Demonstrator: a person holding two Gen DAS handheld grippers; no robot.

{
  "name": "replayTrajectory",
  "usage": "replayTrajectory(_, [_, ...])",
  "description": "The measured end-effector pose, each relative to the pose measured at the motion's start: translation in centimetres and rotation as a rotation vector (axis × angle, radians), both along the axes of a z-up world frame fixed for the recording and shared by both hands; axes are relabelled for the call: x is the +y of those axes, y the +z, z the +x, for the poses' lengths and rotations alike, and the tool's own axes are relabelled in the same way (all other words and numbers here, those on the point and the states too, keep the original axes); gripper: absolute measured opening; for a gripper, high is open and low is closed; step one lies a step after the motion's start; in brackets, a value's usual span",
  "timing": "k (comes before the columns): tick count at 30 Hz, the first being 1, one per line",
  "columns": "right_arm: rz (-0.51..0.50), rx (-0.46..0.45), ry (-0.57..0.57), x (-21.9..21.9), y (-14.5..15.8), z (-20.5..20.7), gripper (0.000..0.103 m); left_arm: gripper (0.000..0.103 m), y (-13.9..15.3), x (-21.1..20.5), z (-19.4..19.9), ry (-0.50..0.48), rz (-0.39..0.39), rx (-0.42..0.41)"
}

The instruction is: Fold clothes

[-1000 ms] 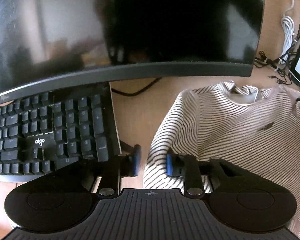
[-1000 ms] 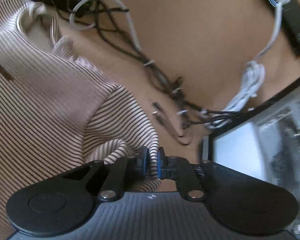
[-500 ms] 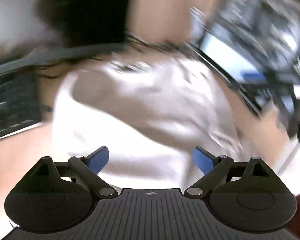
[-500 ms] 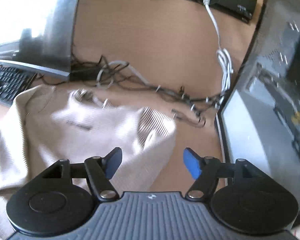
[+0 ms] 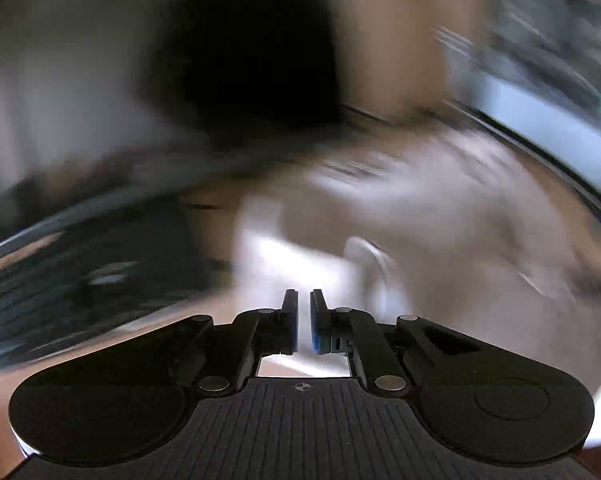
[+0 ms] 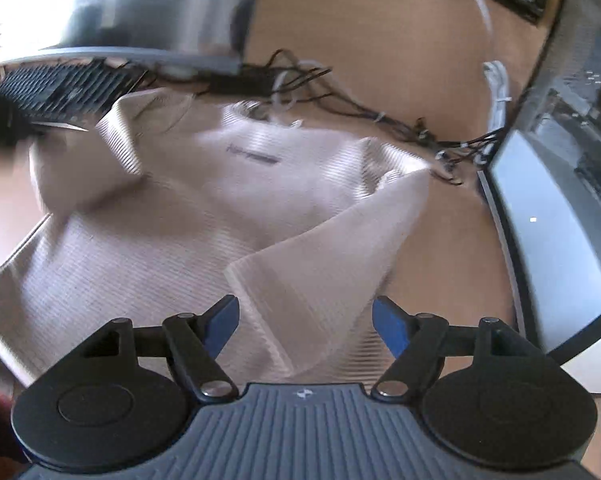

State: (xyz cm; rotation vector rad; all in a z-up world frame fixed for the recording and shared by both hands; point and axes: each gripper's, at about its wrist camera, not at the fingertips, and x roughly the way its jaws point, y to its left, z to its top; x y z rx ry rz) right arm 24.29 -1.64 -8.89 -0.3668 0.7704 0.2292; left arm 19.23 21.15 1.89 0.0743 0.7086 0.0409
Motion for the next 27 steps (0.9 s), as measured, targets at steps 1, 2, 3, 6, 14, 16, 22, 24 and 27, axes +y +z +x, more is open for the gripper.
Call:
replayTrajectory(1, [-0.018, 0.000, 0.008, 0.3, -0.3, 0.0, 0.074, 0.007, 0.6, 2.3, 0.0, 0.080, -0.015, -0.017])
replayTrajectory(2, [-0.037, -0.001, 0.017, 0.6, -0.7, 0.0, 0.074, 0.007, 1.0, 4.6, 0.1, 0.157, -0.029, -0.030])
replayTrajectory(3, [-0.055, -0.001, 0.025, 0.8, -1.0, 0.0, 0.074, 0.007, 1.1, 6.7, 0.0, 0.229, -0.040, -0.038])
replayTrajectory(6, [-0.110, -0.002, 0.050, 1.7, -2.0, 0.1, 0.074, 0.009, 1.2, 11.3, -0.9, 0.411, -0.106, -0.039])
replayTrajectory(14, [-0.175, 0.013, 0.092, 2.2, -2.9, 0.8, 0.074, 0.079, 0.4, 2.9, -1.5, 0.003, -0.261, -0.015])
replayTrajectory(16, [-0.187, 0.012, 0.106, 2.6, -3.0, 1.0, 0.074, 0.085, -1.1, -1.9, -1.4, -0.177, -0.212, 0.026])
replayTrajectory(22, [-0.170, 0.007, 0.096, 2.7, -3.0, 1.1, 0.076, 0.085, -6.8, -10.9, -2.9, -0.454, 0.040, 0.133])
replayTrajectory(24, [-0.159, 0.000, 0.088, 2.6, -3.1, 1.1, 0.077, 0.079, -7.9, -11.9, -2.9, -0.472, 0.131, 0.124])
replayTrajectory(27, [-0.143, -0.011, 0.075, 2.3, -3.1, 1.0, 0.077, 0.010, -8.0, -11.0, -1.8, -0.433, 0.145, 0.122])
